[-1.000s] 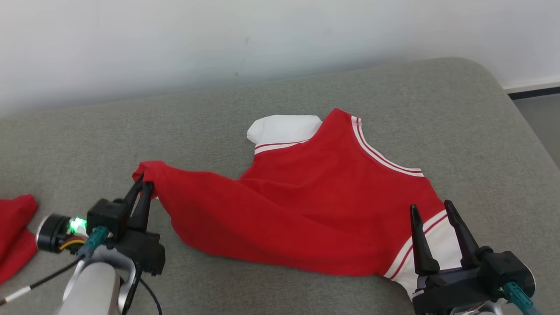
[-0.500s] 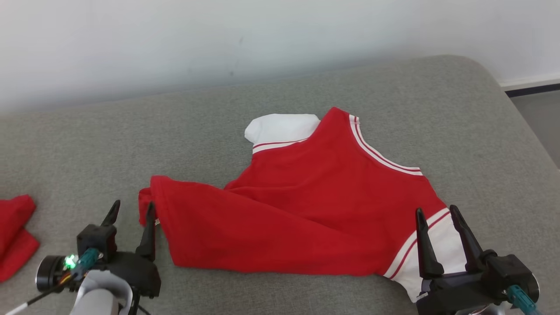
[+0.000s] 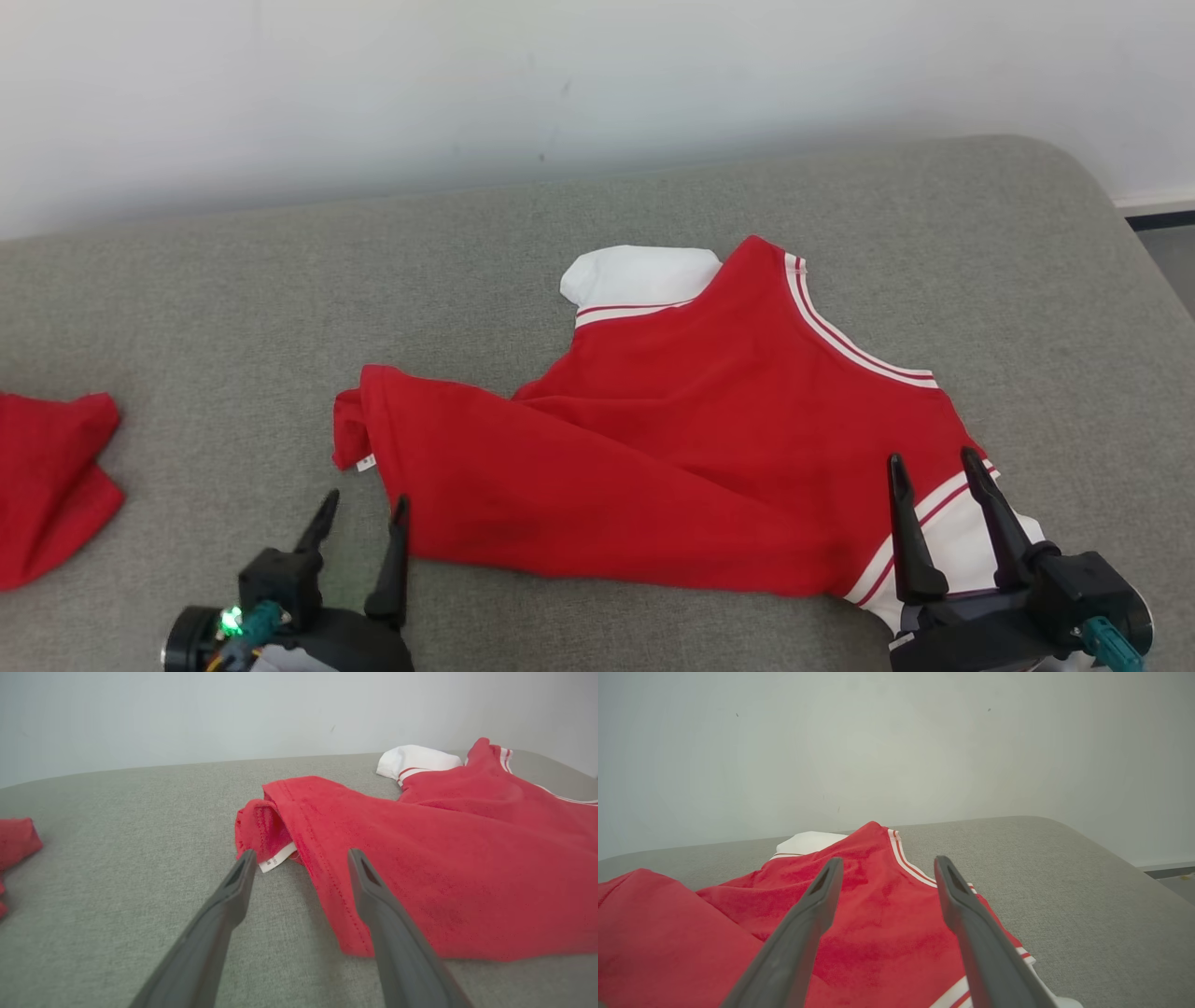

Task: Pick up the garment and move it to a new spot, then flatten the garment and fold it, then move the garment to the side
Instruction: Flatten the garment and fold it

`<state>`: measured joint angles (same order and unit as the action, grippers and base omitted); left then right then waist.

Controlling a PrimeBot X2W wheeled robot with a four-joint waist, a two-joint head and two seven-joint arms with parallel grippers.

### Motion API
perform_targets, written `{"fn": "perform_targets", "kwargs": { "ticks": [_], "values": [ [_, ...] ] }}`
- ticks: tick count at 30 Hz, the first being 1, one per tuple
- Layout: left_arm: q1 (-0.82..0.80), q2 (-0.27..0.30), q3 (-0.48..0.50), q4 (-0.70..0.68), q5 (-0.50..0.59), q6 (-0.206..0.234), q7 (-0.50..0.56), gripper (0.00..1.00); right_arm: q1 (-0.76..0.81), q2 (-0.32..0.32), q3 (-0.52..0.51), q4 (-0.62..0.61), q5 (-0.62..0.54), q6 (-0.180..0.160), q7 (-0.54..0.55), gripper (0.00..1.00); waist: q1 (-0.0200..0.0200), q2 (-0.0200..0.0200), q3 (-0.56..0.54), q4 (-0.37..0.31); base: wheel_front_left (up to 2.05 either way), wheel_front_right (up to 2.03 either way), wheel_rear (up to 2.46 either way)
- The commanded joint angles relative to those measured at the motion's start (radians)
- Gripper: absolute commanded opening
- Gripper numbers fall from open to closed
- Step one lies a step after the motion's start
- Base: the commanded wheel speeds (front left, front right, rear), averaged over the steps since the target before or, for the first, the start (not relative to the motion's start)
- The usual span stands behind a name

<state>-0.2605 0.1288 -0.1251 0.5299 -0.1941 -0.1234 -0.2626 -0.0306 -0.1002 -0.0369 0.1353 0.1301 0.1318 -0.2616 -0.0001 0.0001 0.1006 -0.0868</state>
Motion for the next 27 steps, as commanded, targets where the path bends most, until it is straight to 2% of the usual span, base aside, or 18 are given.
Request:
{"fn": "perform_targets", "kwargs": {
  "ticks": [1, 8, 9, 10, 17, 22, 27],
  "values": [
    [0.022, -0.009, -0.016, 0.018, -0.007, -0.004, -0.003, 1.00, -0.005, 0.001, 0.007, -0.003, -0.001, -0.002, -0.005, 1.00, 0.0001, -0.0001, 0.008, -0.009, 0.00, 0.00, 0.00],
    [0.004, -0.026, -0.057, 0.112, -0.049, -0.007, -0.003, 1.00, -0.013, -0.004, 0.009, -0.004, 0.003, -0.002, -0.005, 1.00, 0.0001, -0.0001, 0.027, -0.041, 0.00, 0.00, 0.00],
    [-0.004, -0.029, -0.062, 0.120, -0.065, -0.007, -0.003, 0.45, -0.013, -0.005, 0.009, -0.004, 0.003, -0.002, -0.005, 1.00, 0.0001, -0.0001, 0.028, -0.044, 0.00, 0.00, 0.00],
    [-0.009, -0.030, -0.072, 0.126, -0.072, -0.007, -0.003, 0.00, -0.013, -0.006, 0.007, -0.005, 0.004, -0.002, -0.005, 1.00, 0.0001, -0.0001, 0.029, -0.046, 0.00, 0.00, 0.00],
    [-0.014, -0.018, -0.109, 0.062, -0.097, -0.006, -0.003, 0.00, 0.004, -0.005, -0.012, -0.007, -0.001, -0.002, -0.004, 1.00, 0.0001, -0.0001, 0.014, -0.027, 0.00, 0.00, 0.00],
    [0.051, -0.013, -0.142, -0.074, -0.075, -0.006, -0.003, 0.00, 0.015, 0.004, -0.013, -0.007, 0.000, -0.002, -0.004, 1.00, 0.0001, -0.0001, -0.010, 0.001, 0.00, 0.00, 0.00],
    [0.152, -0.008, -0.223, -0.214, -0.061, -0.006, -0.003, 0.00, 0.031, 0.012, -0.020, -0.008, 0.002, -0.002, -0.004, 1.00, 0.0001, -0.0001, -0.022, 0.033, 0.00, 0.00, 0.00]
  ]
}}
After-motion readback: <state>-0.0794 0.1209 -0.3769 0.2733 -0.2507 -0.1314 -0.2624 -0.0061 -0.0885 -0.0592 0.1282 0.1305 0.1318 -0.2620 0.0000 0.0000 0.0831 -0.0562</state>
